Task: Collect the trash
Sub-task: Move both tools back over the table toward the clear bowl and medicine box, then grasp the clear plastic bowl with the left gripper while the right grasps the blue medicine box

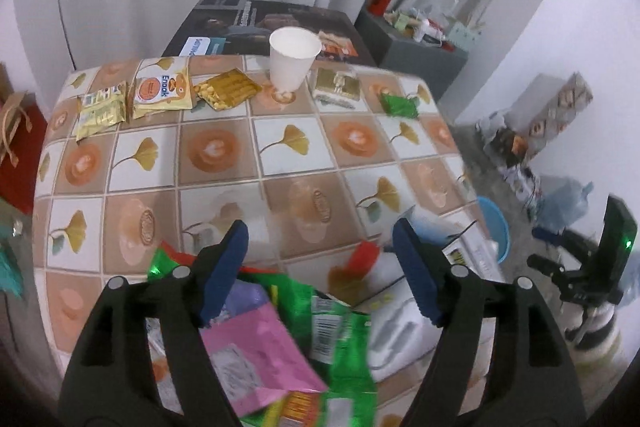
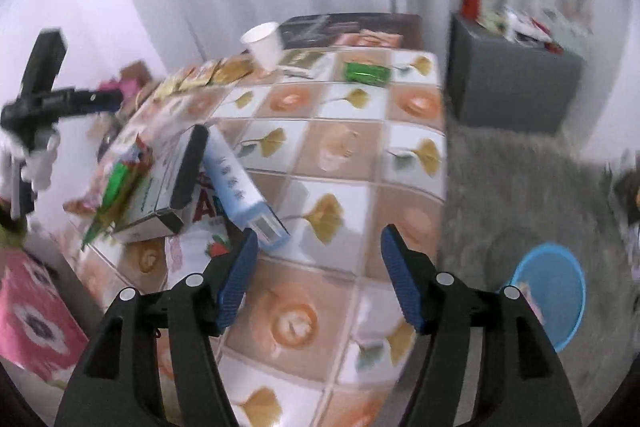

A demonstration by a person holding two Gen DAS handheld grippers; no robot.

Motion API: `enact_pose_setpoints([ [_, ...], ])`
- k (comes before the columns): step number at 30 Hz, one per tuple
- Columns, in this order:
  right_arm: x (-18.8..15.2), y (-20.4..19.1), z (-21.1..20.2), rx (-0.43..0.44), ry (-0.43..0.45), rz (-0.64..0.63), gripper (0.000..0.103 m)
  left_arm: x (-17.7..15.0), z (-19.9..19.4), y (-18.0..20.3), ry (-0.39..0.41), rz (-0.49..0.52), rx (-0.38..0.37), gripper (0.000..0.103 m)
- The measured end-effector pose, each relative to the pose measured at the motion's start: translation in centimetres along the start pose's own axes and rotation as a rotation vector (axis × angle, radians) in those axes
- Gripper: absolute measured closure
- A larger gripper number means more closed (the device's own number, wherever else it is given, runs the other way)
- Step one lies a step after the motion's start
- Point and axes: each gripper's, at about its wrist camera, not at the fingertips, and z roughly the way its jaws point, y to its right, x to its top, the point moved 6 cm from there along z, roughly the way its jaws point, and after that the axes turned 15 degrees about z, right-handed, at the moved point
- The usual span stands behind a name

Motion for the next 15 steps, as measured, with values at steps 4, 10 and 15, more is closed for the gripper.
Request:
enact_pose_setpoints([
  [4, 0.1, -2.1, 2.0, 0.005, -0.014, -0.081, 0.041, -0.3, 1.9, -1.1, -0.053, 0.017, 0.004, 0.031],
  [10, 0.0, -3.5, 4.1, -0.015, -0.027, -0.179, 0.041, -0.4, 5.1, -2.2, -0.125, 0.021, 0.016, 0.027],
  [15, 0.3, -4.0, 5.6, -0.003, -0.041, -0.191, 0.041, -0.8, 7.2, -3.3, -0.188, 0.007, 0.069, 0.027],
])
